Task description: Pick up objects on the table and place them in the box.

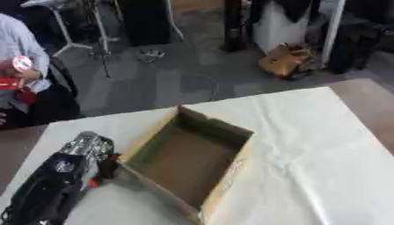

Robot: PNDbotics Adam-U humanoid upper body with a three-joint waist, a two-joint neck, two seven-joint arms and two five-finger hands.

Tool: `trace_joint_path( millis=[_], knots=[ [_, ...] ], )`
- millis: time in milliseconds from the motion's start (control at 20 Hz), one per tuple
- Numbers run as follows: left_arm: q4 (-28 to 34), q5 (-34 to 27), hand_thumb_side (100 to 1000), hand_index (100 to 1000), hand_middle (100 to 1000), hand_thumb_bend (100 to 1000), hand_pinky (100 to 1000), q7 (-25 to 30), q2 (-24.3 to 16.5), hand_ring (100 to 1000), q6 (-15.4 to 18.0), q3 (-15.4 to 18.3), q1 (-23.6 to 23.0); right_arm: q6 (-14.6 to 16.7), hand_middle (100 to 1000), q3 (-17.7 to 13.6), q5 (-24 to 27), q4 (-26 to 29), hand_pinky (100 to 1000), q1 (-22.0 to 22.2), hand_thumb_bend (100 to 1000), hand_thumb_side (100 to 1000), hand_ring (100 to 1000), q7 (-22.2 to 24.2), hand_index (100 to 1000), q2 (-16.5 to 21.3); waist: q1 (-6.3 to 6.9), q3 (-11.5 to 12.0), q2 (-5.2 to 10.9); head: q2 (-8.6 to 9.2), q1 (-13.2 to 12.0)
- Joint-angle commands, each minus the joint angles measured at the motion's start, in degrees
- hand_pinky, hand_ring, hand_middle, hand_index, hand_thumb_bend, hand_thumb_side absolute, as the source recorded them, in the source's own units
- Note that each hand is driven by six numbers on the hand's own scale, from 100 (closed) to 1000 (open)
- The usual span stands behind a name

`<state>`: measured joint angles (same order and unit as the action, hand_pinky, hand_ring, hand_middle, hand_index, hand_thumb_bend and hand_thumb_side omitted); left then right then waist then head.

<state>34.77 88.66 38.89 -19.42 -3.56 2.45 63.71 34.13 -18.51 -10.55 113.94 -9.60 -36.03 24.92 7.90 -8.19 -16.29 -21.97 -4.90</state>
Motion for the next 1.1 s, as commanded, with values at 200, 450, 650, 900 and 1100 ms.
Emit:
trace_joint_path(
  millis=[200, 450, 650, 900, 1100],
  knots=[
    [4.4, -4.1, 243, 929, 960, 107, 850, -2.1, -1.8, 925, -0.2, 0.0, -1.4, 8.3, 634, -0.3, 0.3, 0.7, 844, -0.5, 100, 1000, 831, -8.7, 701, 0.7, -0.85, 0.3, 1.06, 0.19, 0.2],
    [7.3, -7.1, 250, 952, 968, 100, 856, -1.3, -2.0, 935, -0.2, 0.3, -3.0, 8.3, 634, -0.3, 0.2, 0.7, 843, -0.5, 100, 1000, 831, -8.8, 701, 0.6, -0.93, 0.5, 1.04, 0.32, 0.2],
    [8.7, -9.0, 257, 971, 982, 100, 868, -0.6, -2.3, 948, -0.8, 0.6, -3.9, 8.3, 633, -0.4, 0.1, 0.7, 843, -0.5, 100, 1000, 830, -8.9, 701, 0.6, -0.90, 0.5, 0.92, 0.34, 0.2],
    [8.9, -10.1, 256, 964, 972, 100, 861, -0.5, -2.4, 941, -1.3, 0.8, -4.3, 8.3, 634, -0.4, 0.0, 0.7, 843, -0.5, 100, 1000, 831, -8.9, 701, 0.5, -0.90, 0.5, 0.84, 0.51, 0.2],
    [8.4, -10.4, 255, 954, 965, 100, 850, -0.7, -2.4, 932, -1.9, 0.9, -4.6, 8.3, 634, -0.4, 0.0, 0.7, 843, -0.5, 100, 1000, 831, -8.9, 701, 0.5, -0.95, 0.4, 0.71, 0.59, 0.2]
  ],
)
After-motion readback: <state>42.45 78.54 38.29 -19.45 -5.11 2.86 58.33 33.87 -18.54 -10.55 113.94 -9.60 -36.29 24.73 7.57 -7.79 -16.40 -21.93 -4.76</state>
